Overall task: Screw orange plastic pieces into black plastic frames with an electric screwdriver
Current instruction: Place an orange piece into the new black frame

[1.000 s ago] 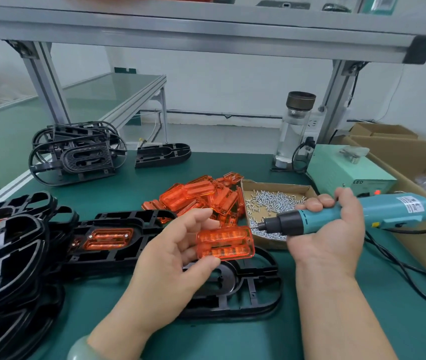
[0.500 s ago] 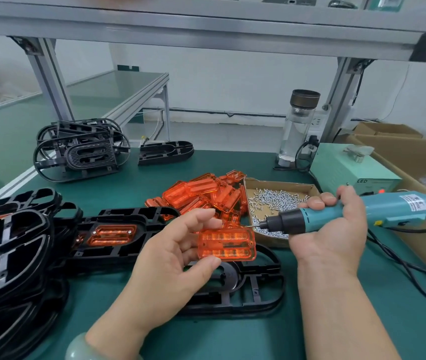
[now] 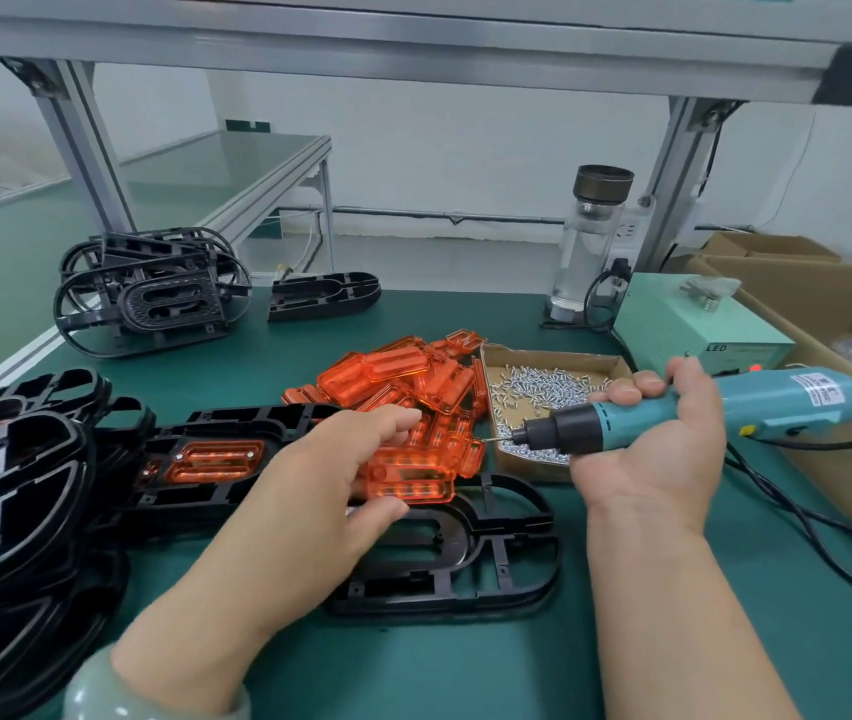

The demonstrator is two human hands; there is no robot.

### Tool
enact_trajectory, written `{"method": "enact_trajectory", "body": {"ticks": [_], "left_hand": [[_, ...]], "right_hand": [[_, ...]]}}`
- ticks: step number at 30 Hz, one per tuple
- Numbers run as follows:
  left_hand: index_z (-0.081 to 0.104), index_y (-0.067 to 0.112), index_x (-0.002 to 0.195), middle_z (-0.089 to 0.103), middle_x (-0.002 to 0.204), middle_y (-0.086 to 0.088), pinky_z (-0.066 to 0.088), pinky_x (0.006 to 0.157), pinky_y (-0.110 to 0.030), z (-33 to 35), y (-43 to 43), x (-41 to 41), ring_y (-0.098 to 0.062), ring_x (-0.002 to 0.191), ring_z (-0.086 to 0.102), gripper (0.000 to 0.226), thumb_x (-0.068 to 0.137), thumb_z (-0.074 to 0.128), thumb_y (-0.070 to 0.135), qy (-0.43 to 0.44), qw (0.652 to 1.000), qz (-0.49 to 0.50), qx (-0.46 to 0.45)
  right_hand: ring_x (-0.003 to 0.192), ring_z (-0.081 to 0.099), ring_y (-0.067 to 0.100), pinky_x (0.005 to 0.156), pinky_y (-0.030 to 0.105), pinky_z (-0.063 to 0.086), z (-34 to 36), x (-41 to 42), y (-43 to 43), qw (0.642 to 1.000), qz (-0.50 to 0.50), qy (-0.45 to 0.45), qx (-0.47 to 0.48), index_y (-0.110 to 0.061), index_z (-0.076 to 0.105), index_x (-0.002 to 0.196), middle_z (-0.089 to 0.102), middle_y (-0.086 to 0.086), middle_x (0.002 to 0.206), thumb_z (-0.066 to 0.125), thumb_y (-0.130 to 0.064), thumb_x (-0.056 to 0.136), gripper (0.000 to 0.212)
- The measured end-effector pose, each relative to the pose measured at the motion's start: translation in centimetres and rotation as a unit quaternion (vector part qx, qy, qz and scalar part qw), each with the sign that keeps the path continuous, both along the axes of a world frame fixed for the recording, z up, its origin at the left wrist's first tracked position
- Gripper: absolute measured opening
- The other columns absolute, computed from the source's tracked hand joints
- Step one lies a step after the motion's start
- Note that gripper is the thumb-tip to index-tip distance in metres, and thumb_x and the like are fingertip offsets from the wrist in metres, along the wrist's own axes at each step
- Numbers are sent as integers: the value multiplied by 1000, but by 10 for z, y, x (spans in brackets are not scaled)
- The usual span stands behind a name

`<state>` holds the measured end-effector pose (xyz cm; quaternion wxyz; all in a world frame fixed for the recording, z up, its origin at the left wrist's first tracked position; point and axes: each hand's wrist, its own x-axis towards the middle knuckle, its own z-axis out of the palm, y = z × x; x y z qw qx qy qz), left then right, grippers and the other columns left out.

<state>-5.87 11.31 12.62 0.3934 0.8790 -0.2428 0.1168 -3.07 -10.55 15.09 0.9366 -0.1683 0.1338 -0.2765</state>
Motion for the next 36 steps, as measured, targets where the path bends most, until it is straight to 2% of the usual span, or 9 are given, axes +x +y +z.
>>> {"method": "enact_trajectory", "body": {"ticks": [5,9,10,13,17,20,27,34,36], "left_hand": [[39,71,112,51,112,40,51,83,-19,5,-3,1,6,93,60,72,78,75,20,49,997,-20,53],[42,56,120,49,103,30,34,80,-6,4,-4,-2,10,97,47,54,80,70,34,23,991,2,134],[45,51,122,46,103,28,32,82,-8,5,-4,-3,7,97,41,51,80,69,36,4,986,7,165],[57,38,121,57,110,23,31,89,-17,12,-7,-6,-8,95,31,35,86,62,37,-77,951,-12,300],[49,39,126,54,116,19,34,91,-22,13,-11,-7,-12,98,31,32,96,47,28,-55,917,-4,396],[51,36,123,53,115,15,40,89,-26,6,-14,-8,-14,100,33,35,94,47,15,-25,908,6,418],[55,34,121,42,119,9,46,90,-33,-2,-16,-10,-14,104,39,34,95,45,14,21,919,29,393],[51,30,125,38,110,6,45,88,-31,-7,-19,-17,-15,99,34,41,94,40,7,29,919,10,393],[49,30,127,38,112,6,41,86,-25,-8,-20,-20,-15,94,30,44,93,36,5,26,915,0,402]], "right_hand": [[45,45,7,51,17,43,-1,0,0,1000,5,-4,2,-20,48,74,48,-9,57,59,-19,94,23],[45,45,7,51,16,43,-1,0,0,1000,3,-2,-3,-20,48,74,48,-9,57,59,-19,94,23],[45,45,7,51,16,43,-1,0,1,1000,2,-2,-1,-20,49,74,48,-9,57,59,-19,94,23],[45,44,7,51,18,43,-2,1,1,1000,2,-2,-2,-20,49,74,48,-8,57,59,-19,94,23],[45,44,7,52,18,43,-2,1,1,1000,5,-2,-9,-20,48,74,47,-9,57,58,-19,94,22],[45,44,7,51,16,42,-2,1,1,1000,4,-4,-4,-20,48,74,48,-8,57,59,-18,94,23],[46,44,7,54,18,42,-2,1,2,1000,10,-3,-11,-21,49,71,47,-9,57,58,-20,94,25],[45,43,7,52,17,41,-2,1,4,1000,17,-2,-15,-21,46,71,47,-10,57,58,-20,94,27],[45,44,7,52,17,41,-2,1,4,1000,19,-2,-14,-21,46,71,47,-10,57,59,-20,94,27]]}}
